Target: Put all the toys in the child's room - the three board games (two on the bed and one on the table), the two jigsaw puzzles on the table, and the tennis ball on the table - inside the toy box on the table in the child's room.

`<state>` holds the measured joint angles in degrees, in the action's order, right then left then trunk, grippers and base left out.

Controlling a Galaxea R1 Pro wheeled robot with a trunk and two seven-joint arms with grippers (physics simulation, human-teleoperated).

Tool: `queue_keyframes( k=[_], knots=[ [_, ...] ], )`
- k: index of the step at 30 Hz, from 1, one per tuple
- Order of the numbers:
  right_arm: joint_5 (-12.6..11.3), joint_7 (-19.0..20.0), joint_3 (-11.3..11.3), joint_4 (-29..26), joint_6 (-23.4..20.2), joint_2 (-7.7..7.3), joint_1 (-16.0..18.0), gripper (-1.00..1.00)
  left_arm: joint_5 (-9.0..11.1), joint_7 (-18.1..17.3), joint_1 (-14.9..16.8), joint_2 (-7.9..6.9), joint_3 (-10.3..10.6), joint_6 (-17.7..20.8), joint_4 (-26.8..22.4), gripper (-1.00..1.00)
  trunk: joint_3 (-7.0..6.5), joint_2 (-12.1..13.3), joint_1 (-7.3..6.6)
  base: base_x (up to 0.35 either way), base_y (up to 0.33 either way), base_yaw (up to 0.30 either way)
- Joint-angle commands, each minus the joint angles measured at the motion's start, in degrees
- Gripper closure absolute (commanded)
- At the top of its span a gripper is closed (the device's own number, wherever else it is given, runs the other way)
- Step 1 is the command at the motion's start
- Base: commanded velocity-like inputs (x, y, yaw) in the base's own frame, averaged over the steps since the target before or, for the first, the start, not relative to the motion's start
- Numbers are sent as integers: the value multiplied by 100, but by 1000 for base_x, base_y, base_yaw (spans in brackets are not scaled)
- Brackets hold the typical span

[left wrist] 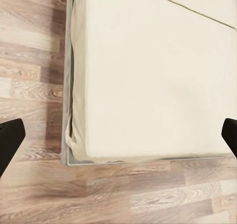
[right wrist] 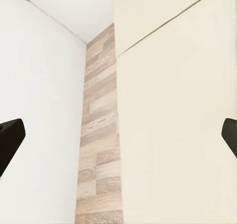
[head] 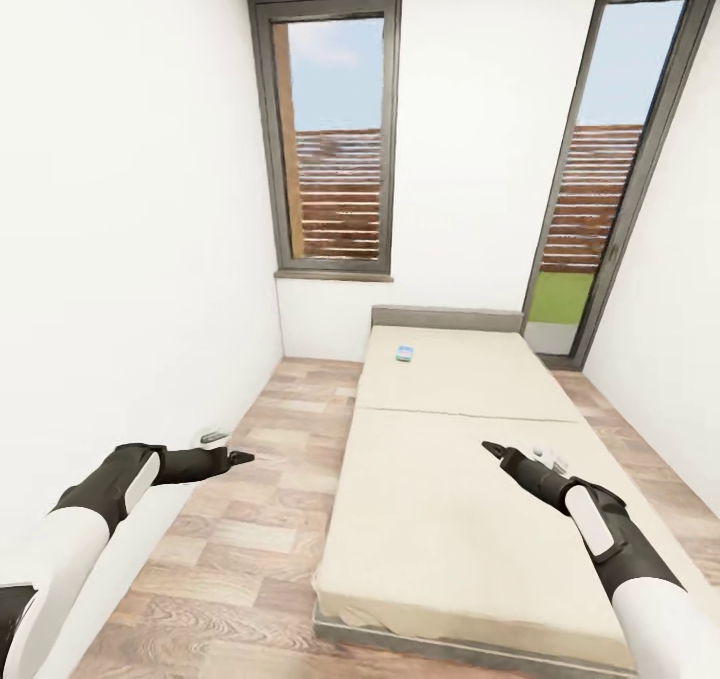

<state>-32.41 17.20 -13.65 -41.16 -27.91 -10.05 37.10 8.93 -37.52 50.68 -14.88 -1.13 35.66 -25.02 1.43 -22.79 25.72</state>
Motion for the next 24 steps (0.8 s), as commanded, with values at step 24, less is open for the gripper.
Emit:
queue_keyframes(
  k=[24],
  knots=[
    [-29,275,-32,16,-45,3,7,-100,30,-2,1,-6,-10,46,-3,-100,26,-13,6,249,191,-182]
  ],
)
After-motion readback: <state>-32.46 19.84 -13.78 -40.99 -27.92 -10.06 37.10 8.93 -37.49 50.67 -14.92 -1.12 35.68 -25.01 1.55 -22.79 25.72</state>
